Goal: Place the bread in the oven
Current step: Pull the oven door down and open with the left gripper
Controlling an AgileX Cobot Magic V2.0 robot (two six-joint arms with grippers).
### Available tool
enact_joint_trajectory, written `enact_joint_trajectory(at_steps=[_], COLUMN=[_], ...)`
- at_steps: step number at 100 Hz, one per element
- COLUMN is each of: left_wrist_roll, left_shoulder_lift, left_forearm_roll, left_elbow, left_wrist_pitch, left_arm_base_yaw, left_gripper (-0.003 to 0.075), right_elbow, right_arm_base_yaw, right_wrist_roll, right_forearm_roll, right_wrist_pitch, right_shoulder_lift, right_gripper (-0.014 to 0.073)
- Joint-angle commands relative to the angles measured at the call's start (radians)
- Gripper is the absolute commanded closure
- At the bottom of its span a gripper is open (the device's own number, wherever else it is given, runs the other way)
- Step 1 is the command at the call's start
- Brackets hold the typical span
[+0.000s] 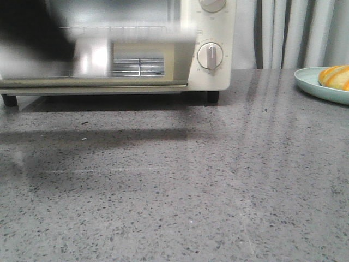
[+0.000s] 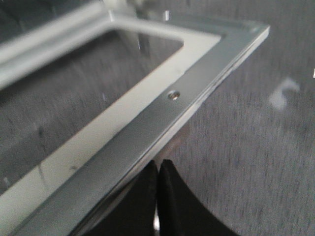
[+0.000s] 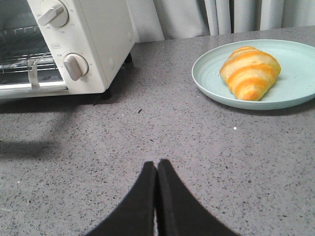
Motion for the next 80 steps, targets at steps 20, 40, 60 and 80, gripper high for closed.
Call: enact_joint_trajectory(at_steps=[20, 40, 60, 80], left_wrist_roll=[-0.015, -0.017, -0.017, -0.017], left_shoulder_lift=[0.005, -0.010, -0.219, -0.541], left_forearm_roll=[0.059, 0.049, -0.051, -0.064], left_elbow=[0.036, 0.034, 0.034, 0.034], left_wrist_pitch=[-0.058, -0.076, -0.179, -0.281], left_arm_base_yaw=[0.005, 0.005, 0.005, 0.005], left_gripper=[0.0742, 0.0742, 0.0742, 0.0742], right_elbow=[-0.025, -0.025, -0.028, -0.152], right_arm_base_yaw=[0.002, 0.002, 0.002, 0.002], right_wrist_roll=[-0.011, -0.011, -0.011, -0.011], right_forearm_roll=[-0.006, -0.006, -0.006, -0.020], right_wrist_pitch=[-0.075, -0.075, -0.079, -0.100], right_shoulder_lift=[0.018, 0.018, 0.018, 0.053], right_gripper=[0.0652, 0.0652, 0.0651, 0.0651])
